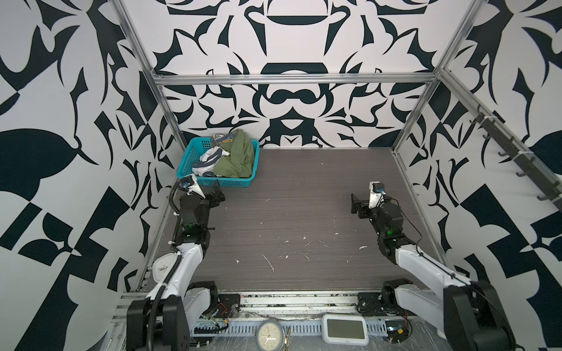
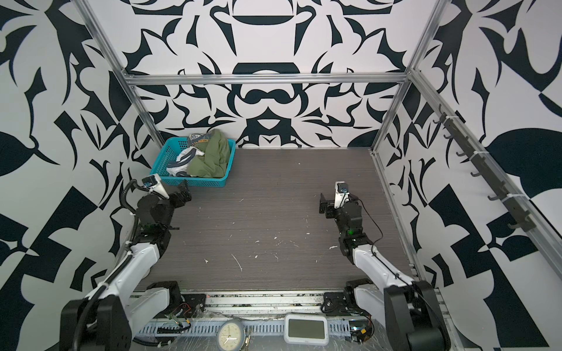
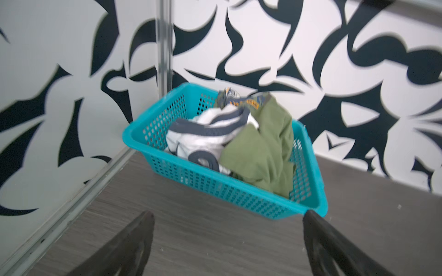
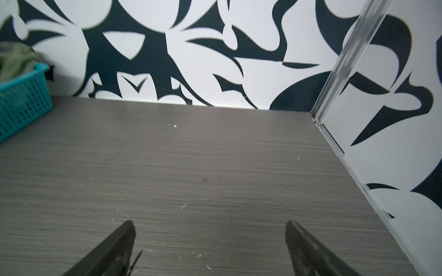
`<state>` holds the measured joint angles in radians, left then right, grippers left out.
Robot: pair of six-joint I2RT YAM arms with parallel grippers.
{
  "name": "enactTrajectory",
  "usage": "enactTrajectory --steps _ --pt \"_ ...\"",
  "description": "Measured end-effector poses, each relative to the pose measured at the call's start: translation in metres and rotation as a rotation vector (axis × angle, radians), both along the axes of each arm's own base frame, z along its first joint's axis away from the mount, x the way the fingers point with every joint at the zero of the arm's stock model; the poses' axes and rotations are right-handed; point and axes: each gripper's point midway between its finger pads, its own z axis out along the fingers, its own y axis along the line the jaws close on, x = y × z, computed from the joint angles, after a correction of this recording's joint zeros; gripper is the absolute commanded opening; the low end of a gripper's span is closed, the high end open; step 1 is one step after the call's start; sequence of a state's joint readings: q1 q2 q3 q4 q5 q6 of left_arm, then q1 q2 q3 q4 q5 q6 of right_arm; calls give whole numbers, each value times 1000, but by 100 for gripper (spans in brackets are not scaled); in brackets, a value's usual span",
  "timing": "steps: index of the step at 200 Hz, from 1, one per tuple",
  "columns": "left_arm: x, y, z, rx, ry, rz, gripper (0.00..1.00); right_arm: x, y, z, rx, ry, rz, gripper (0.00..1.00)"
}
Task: Fold and stack tank tops
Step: Pick up the tank top from the basket.
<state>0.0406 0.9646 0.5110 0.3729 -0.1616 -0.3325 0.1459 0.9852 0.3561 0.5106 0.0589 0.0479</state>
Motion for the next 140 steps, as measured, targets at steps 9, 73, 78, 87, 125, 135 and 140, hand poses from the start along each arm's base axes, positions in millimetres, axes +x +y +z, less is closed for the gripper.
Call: enactTrajectory --steps 9,73,78,87,125,135,140 --pt "-4 2 13 -50 0 19 99 -5 0 19 42 -23 -2 100" --pt "-49 -5 44 -333 40 52 99 -58 -10 100 393 -117 -62 100" --pt "-50 -6 43 -341 46 48 99 -60 -10 99 408 -112 -63 100" --pt "-50 -8 40 -352 69 42 99 -63 -10 98 425 -103 -63 100" --pt "-19 -18 22 -373 232 5 99 -51 1 61 417 113 -61 100" --pt "-4 -21 15 -379 290 -3 99 -45 6 55 416 164 -50 100" --pt "3 -22 11 -381 315 -5 99 -43 8 52 416 188 -44 100"
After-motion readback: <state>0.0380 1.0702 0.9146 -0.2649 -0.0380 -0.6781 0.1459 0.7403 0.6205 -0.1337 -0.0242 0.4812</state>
